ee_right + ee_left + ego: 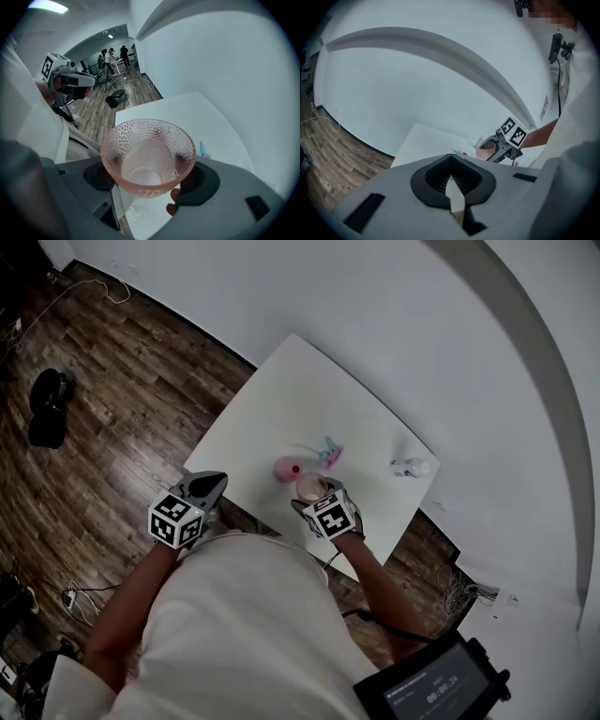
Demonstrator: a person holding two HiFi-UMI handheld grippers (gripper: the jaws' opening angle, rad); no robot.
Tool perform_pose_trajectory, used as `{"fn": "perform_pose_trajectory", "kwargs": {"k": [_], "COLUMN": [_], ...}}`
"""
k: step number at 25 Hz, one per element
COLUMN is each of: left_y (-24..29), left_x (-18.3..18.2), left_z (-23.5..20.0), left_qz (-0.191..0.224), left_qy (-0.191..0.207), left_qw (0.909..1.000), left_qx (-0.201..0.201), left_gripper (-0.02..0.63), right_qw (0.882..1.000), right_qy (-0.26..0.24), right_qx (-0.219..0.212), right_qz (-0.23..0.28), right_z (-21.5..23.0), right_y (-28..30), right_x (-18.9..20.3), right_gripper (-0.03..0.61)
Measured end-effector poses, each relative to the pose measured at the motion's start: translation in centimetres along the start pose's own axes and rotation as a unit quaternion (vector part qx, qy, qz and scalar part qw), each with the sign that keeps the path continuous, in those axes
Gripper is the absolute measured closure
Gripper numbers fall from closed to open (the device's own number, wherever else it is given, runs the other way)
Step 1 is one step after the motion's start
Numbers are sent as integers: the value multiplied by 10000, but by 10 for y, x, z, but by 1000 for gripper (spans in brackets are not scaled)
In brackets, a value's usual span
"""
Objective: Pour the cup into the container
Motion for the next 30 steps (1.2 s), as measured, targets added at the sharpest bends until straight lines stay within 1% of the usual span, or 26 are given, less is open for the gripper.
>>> {"fn": "perform_pose_trajectory", "kwargs": {"k": [11, 17, 22, 30], "left_y": [-6, 12, 6, 10], "left_x": [2, -4, -5, -1], "left_z": [-6, -10, -10, -14], "left_qz": [60, 57, 74, 57], "left_qy": [-80, -31, -23, -108], "left_qw": [9999, 10000, 10000, 9999], "left_qx": [-5, 10, 32, 28], "left_gripper": [604, 604, 604, 604], "right_qw": [9989, 9968, 9951, 9916], "right_qy": [62, 33, 32, 14], "right_qx": [-192, -370, -465, -639], "right_qz": [-430, -711, -870, -1126], "right_z": [-4, 8, 0, 4], "right_y": [10, 23, 21, 28], "right_x": [-3, 3, 0, 0], "right_gripper": [201, 201, 200, 199]}}
Point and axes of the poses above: the fingertips, and each gripper's own axes: y forward along the fingers, z to its right, x out of its underside, the point moved 6 cm from there along -y, backward along the fingers, and after that the axes turned 4 degrees about -y, right-handed, at the moved point
